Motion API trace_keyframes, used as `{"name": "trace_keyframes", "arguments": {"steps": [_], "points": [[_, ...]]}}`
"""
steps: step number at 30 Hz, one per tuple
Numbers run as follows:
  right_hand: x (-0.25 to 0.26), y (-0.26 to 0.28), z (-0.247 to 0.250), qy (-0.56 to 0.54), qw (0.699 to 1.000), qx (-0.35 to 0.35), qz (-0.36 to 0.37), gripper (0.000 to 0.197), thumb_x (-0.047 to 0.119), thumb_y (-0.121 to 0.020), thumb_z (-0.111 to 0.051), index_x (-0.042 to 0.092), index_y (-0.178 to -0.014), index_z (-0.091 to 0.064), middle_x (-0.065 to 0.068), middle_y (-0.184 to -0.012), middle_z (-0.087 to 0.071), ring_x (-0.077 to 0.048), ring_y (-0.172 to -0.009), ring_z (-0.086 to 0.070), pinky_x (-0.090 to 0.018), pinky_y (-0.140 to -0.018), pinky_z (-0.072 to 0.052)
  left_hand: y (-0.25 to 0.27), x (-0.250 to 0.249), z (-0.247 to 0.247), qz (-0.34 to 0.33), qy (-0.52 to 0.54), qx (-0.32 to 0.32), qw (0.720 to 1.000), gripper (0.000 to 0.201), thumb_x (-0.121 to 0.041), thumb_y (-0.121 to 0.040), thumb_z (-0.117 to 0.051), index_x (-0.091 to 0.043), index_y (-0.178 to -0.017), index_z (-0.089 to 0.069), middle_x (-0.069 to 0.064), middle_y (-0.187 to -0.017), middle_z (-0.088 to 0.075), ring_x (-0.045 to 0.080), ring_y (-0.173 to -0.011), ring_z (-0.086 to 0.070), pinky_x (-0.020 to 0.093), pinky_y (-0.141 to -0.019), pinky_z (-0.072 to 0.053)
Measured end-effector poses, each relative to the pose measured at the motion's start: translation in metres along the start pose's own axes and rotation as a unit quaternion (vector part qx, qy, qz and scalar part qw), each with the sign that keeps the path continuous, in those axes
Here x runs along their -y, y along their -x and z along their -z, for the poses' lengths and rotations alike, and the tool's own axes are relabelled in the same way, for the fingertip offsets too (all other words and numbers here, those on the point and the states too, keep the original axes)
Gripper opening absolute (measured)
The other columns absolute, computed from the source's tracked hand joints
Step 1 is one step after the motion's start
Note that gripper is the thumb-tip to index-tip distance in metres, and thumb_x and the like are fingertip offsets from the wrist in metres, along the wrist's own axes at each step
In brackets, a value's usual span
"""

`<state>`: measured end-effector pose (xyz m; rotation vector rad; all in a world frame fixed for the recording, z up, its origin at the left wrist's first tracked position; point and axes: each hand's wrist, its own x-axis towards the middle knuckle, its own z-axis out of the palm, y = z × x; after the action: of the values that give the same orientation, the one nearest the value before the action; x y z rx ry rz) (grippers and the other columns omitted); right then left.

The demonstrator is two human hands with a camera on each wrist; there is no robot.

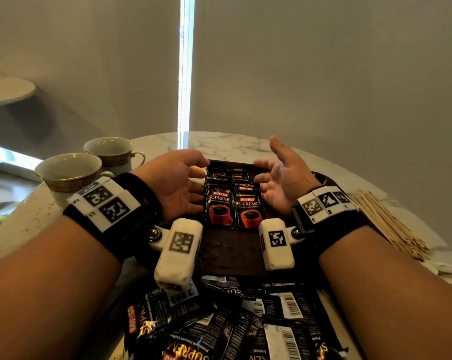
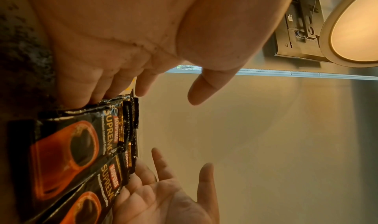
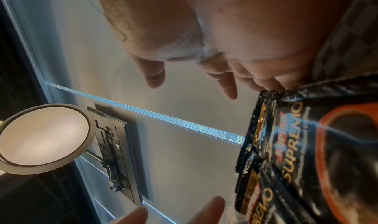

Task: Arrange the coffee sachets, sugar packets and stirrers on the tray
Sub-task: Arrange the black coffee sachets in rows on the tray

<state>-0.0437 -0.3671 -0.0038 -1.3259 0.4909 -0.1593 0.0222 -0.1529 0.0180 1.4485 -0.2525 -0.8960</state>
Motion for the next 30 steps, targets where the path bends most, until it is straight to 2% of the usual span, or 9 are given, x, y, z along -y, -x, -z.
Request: {"name": "trace_keyframes", "arguments": {"steps": [6, 8, 10, 13, 16, 18, 21, 27, 30], "points": [[0.001, -0.001, 0.001, -0.021, 1.0, -0.007, 0.001, 0.103, 0.073, -0.077, -0.055, 0.007, -0.152, -0.032, -0.035, -0.159, -0.013, -0.049, -0.149, -0.012, -0.06, -0.12, -0.018, -0.002, 0.0, 0.001, 0.0, 0.011, 0.01, 1.0, 0.049, -0.028, -0.099, -0.044, -0.004, -0.141, -0.046, 0.027, -0.119, -0.067, 0.034, -0.092, -0.068, 0.039, -0.071, -0.052], [0.006, 0.001, 0.001, -0.027, 0.999, -0.026, 0.006, 0.094, 0.072, -0.086, -0.049, 0.006, -0.151, -0.033, -0.034, -0.16, -0.012, -0.048, -0.15, -0.008, -0.059, -0.121, -0.014, -0.004, -0.001, 0.004, -0.004, 0.011, 0.005, 1.0, 0.047, -0.028, -0.098, -0.045, -0.004, -0.138, -0.048, 0.025, -0.109, -0.068, 0.032, -0.088, -0.067, 0.039, -0.073, -0.052], [0.015, 0.007, 0.0, -0.025, 0.999, -0.042, 0.015, 0.087, 0.07, -0.09, -0.045, 0.006, -0.149, -0.036, -0.034, -0.159, -0.013, -0.048, -0.15, -0.007, -0.058, -0.121, -0.013, -0.003, -0.003, 0.006, -0.008, 0.007, -0.001, 1.0, 0.034, -0.029, -0.097, -0.046, -0.008, -0.122, -0.053, 0.017, -0.089, -0.068, 0.028, -0.076, -0.068, 0.037, -0.07, -0.051], [0.033, 0.025, -0.005, -0.011, 0.998, -0.051, 0.046, 0.075, 0.064, -0.095, -0.042, 0.004, -0.141, -0.044, -0.033, -0.153, -0.029, -0.048, -0.146, -0.022, -0.055, -0.118, -0.023, -0.004, -0.007, 0.01, -0.009, 0.025, -0.012, 1.0, 0.017, -0.03, -0.095, -0.046, -0.015, -0.102, -0.05, 0.01, -0.08, -0.059, 0.023, -0.07, -0.061, 0.036, -0.072, -0.05], [0.052, 0.047, -0.007, 0.055, 0.99, -0.07, 0.108, 0.052, 0.054, -0.097, -0.046, 0.008, -0.117, -0.059, -0.015, -0.117, -0.059, -0.033, -0.113, -0.057, -0.041, -0.089, -0.048, -0.007, -0.009, 0.016, -0.016, 0.06, -0.012, 0.998, 0.021, -0.03, -0.094, -0.047, -0.014, -0.106, -0.051, 0.01, -0.092, -0.056, 0.022, -0.076, -0.058, 0.035, -0.071, -0.05], [0.061, 0.061, -0.01, 0.098, 0.983, -0.056, 0.145, 0.04, 0.048, -0.096, -0.05, 0.011, -0.107, -0.062, -0.006, -0.095, -0.062, -0.02, -0.087, -0.06, -0.03, -0.067, -0.047, -0.008, -0.008, 0.019, -0.021, 0.081, -0.006, 0.996, 0.023, -0.03, -0.094, -0.047, -0.013, -0.109, -0.051, 0.01, -0.095, -0.057, 0.022, -0.079, -0.059, 0.033, -0.069, -0.052], [0.07, 0.075, -0.023, 0.164, 0.971, 0.002, 0.175, 0.032, 0.038, -0.097, -0.053, 0.009, -0.105, -0.064, -0.004, -0.086, -0.063, -0.015, -0.073, -0.059, -0.026, -0.058, -0.044, -0.009, -0.008, 0.021, -0.026, 0.094, 0.0, 0.995, 0.026, -0.03, -0.094, -0.045, -0.013, -0.113, -0.051, 0.009, -0.095, -0.059, 0.021, -0.078, -0.06, 0.028, -0.061, -0.055], [0.069, 0.099, -0.048, 0.383, 0.907, 0.095, 0.146, 0.021, 0.026, -0.093, -0.067, 0.009, -0.106, -0.069, -0.008, -0.091, -0.07, -0.02, -0.079, -0.063, -0.031, -0.064, -0.048, -0.003, -0.008, 0.023, -0.044, 0.128, -0.016, 0.991, 0.026, -0.029, -0.095, -0.045, -0.013, -0.115, -0.05, 0.009, -0.095, -0.06, 0.019, -0.074, -0.06, 0.027, -0.061, -0.051], [0.061, 0.127, -0.057, 0.496, 0.847, 0.153, 0.113, 0.025, 0.031, -0.086, -0.072, 0.016, -0.105, -0.07, -0.002, -0.095, -0.072, -0.015, -0.082, -0.066, -0.034, -0.071, -0.052, 0.0, -0.006, 0.024, -0.051, 0.145, -0.023, 0.988, 0.026, -0.029, -0.095, -0.045, -0.013, -0.114, -0.051, 0.008, -0.094, -0.06, 0.018, -0.073, -0.058, 0.026, -0.06, -0.049]]}}
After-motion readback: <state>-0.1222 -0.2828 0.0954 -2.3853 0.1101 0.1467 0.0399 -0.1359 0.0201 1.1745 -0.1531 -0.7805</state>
